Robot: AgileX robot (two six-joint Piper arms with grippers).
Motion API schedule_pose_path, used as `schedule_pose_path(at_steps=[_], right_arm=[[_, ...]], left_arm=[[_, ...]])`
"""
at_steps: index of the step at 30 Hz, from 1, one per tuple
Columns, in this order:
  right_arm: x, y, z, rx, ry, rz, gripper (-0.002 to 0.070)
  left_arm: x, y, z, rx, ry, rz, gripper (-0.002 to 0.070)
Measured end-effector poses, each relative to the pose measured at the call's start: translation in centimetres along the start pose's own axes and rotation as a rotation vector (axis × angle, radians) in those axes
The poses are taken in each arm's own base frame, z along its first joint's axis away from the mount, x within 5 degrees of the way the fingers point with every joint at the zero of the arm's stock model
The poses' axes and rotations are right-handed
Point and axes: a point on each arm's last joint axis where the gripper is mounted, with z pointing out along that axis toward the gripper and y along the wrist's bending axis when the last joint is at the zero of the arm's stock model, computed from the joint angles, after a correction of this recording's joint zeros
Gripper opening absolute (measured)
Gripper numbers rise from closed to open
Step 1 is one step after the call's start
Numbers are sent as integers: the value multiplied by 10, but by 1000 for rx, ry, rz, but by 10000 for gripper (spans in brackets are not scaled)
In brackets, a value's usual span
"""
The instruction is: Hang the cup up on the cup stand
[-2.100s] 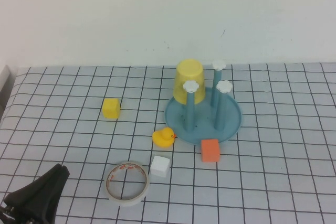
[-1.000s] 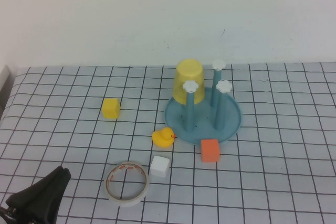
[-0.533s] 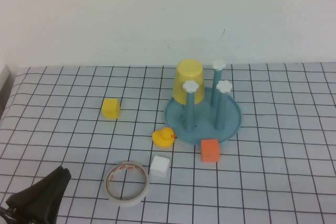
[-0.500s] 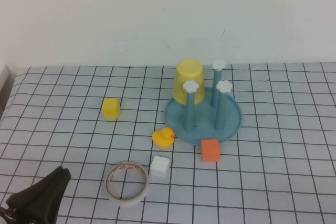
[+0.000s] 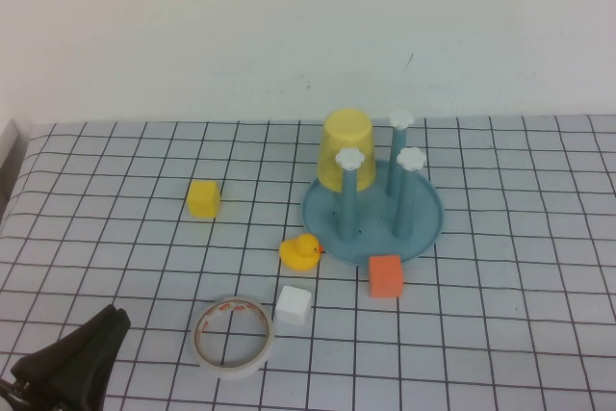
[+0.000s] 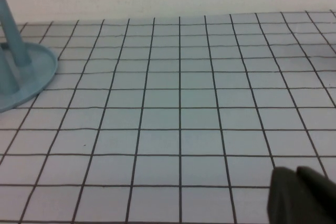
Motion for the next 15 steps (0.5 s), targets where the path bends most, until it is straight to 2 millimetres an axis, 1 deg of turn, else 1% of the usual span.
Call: schedule_pose_path(at_steps=[15], right_arm=[[1,-1,0,14,17,2,0]], left_arm=[[0,0,0,0,1,0,-2]])
